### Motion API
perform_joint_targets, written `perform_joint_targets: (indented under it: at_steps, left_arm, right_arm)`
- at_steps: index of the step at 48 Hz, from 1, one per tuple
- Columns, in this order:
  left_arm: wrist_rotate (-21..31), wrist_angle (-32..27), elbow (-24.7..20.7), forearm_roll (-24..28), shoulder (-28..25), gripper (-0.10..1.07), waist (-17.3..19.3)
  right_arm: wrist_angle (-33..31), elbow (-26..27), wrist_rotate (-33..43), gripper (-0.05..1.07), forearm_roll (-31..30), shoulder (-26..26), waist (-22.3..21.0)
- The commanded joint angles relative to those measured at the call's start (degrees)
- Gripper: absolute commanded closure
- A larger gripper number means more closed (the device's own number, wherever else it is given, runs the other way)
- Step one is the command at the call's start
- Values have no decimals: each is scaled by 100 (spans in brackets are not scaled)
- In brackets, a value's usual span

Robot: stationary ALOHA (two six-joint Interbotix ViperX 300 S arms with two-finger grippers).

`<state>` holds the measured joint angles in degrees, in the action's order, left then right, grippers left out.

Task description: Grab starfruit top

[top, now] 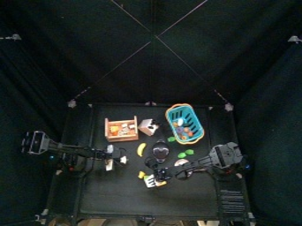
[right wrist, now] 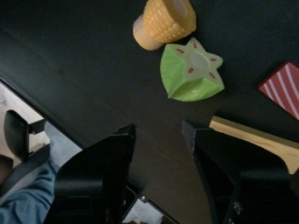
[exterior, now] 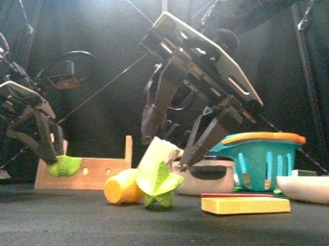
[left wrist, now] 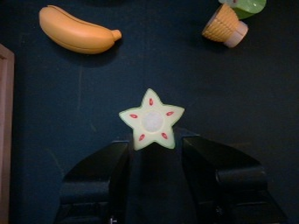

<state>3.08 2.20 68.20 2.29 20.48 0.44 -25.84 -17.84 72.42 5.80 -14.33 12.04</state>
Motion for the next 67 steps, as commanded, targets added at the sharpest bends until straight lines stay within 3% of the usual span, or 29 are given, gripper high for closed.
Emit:
perform_joint_targets:
  at_steps: [1, 9, 17, 25, 30, 46, 67]
  left_arm:
    - [0, 105, -53, -53, 26, 22, -9]
    - [0, 105, -35, -105, 18, 22, -9]
    - [9, 105, -35, -149, 26, 22, -9]
    - [9, 105, -35, -158, 18, 22, -9]
    - [9, 105, -35, -167, 26, 22, -9]
    - [9, 105, -35, -176, 18, 22, -9]
    - [9, 105, -35, -176, 18, 22, -9]
  right_arm:
    - [-255, 272, 9, 19, -35, 105, -53]
    - [-606, 422, 264, 19, -185, 79, -44]
    - [-1310, 510, 1362, 18, -1292, 114, 0]
    - [-1169, 571, 2399, 18, -2250, 9, 185]
    - [-1099, 554, 2795, 17, -2522, -26, 272]
    - [-1072, 510, 3480, 6, -2584, -97, 519]
    - [-1125, 615, 3507, 5, -2593, -483, 483]
